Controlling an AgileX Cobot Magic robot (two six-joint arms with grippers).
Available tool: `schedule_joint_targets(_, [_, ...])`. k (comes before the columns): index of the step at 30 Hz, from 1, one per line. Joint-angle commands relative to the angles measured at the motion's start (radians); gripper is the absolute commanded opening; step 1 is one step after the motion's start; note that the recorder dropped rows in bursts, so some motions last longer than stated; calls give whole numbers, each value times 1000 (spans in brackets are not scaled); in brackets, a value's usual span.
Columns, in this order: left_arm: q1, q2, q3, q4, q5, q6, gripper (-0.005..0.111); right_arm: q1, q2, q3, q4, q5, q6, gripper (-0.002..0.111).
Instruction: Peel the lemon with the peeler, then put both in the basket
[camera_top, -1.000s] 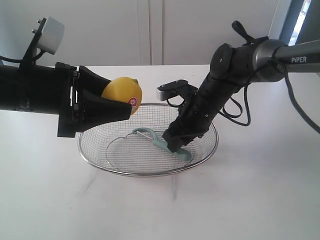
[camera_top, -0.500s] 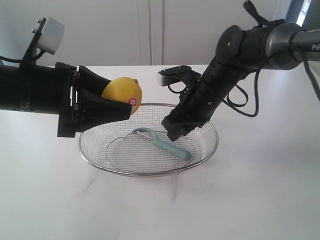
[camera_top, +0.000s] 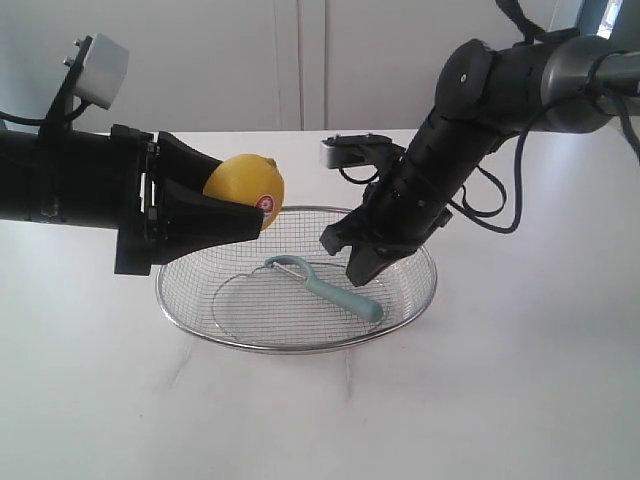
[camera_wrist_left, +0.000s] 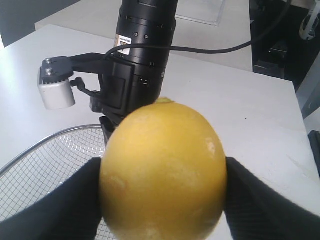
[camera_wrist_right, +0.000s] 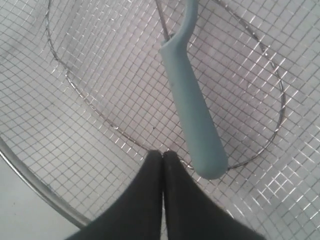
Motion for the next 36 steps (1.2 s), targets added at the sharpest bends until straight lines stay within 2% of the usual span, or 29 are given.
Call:
schedule_joint_targets(1, [-5, -4, 5, -31, 28, 7, 0, -5, -25, 0, 1, 2, 55, 0])
schedule_joint_targets(8, [-5, -4, 5, -31, 28, 7, 0, -5, -75, 0, -22, -30, 110, 0])
schedule_joint_targets(14, [-5, -4, 5, -31, 28, 7, 0, -13, -107, 0, -194, -9, 260, 0])
schedule_joint_targets(36, [-5, -4, 5, -31, 32, 7, 0, -353, -175, 0, -216, 146, 298, 0])
